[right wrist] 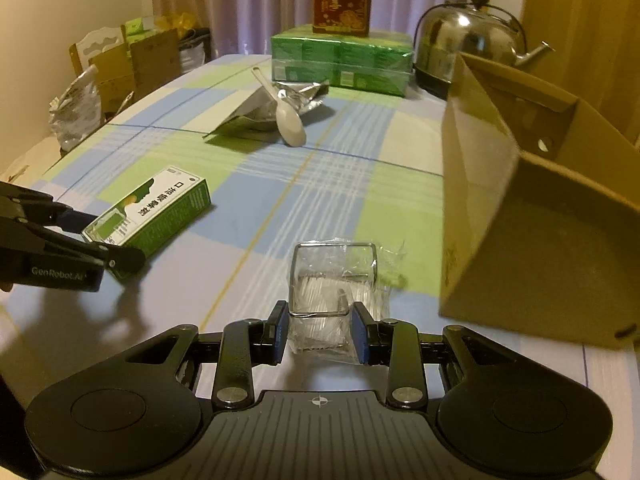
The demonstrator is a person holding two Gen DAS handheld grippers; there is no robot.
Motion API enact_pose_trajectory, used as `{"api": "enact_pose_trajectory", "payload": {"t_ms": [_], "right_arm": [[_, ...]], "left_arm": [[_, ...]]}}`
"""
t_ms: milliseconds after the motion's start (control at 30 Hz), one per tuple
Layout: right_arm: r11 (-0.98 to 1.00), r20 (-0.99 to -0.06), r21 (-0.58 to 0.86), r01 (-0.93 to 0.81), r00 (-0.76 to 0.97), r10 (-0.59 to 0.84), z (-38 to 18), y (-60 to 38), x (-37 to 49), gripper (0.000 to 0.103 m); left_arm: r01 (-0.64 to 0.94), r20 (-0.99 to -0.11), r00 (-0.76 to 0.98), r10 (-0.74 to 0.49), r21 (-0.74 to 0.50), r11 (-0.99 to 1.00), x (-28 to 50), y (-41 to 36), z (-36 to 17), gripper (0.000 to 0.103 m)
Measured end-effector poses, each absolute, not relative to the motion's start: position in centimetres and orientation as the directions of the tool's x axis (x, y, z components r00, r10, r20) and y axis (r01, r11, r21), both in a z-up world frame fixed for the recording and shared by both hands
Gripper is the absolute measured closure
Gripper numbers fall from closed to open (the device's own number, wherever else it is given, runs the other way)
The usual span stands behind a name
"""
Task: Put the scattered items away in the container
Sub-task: 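Lift green spray box with left gripper while right gripper lifts clear rack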
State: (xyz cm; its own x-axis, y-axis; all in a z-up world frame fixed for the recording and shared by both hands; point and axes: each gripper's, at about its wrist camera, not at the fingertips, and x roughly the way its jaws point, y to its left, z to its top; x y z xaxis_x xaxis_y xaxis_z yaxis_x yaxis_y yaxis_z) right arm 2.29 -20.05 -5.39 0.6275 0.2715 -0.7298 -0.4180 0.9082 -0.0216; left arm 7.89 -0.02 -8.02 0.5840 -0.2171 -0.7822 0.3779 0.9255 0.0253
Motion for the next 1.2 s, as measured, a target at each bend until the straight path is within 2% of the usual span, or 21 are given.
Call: {"api": "enact_pose_trajectory", "payload": {"t_ms": [300,367,400,433,533,1033,1067,1133,1200], "right_arm": [[0.920,-0.730,-0.016,-0.393,0.633,0.257,-5.0,-20.0,1.3,0.071],[0.919,-0.727,-0.025,-0.394,0.638,0.254,-5.0,-19.9,1.1,0.061],[0.919,-0.725,-0.032,-0.393,0.642,0.250,-5.0,-19.8,1.1,0.051],[0.919,-0.723,-0.035,-0.392,0.645,0.248,-5.0,-19.7,1.1,0.045],[0.920,-0.715,-0.046,-0.390,0.655,0.242,-5.1,-19.6,1.0,0.044],[0.896,-0.715,-0.087,-0.436,0.654,0.249,-6.8,-18.9,0.5,0.045],[0.894,-0.714,-0.090,-0.439,0.654,0.250,-6.9,-18.8,0.4,0.047],[0.892,-0.715,-0.085,-0.443,0.651,0.255,-7.2,-18.9,0.3,0.058],[0.893,-0.714,-0.087,-0.442,0.653,0.254,-7.3,-18.9,0.3,0.064]], "left_arm": [[0.388,-0.773,0.590,-0.234,0.018,0.921,6.9,-0.1,-7.8,0.051],[0.385,-0.770,0.591,-0.239,0.009,0.923,6.9,0.1,-7.7,0.047],[0.382,-0.769,0.593,-0.241,0.005,0.924,7.0,0.2,-7.7,0.043],[0.379,-0.767,0.595,-0.242,0.003,0.925,7.0,0.3,-7.6,0.041],[0.370,-0.761,0.602,-0.242,-0.003,0.929,7.1,0.4,-7.6,0.037],[0.365,-0.750,0.614,-0.245,-0.005,0.931,8.7,-0.6,-8.1,0.034],[0.366,-0.751,0.614,-0.244,-0.003,0.930,8.8,-0.8,-8.2,0.034],[0.368,-0.752,0.612,-0.243,-0.001,0.930,9.1,-1.0,-8.3,0.034],[0.371,-0.754,0.611,-0.242,0.002,0.929,9.4,-1.3,-8.4,0.034]]}}
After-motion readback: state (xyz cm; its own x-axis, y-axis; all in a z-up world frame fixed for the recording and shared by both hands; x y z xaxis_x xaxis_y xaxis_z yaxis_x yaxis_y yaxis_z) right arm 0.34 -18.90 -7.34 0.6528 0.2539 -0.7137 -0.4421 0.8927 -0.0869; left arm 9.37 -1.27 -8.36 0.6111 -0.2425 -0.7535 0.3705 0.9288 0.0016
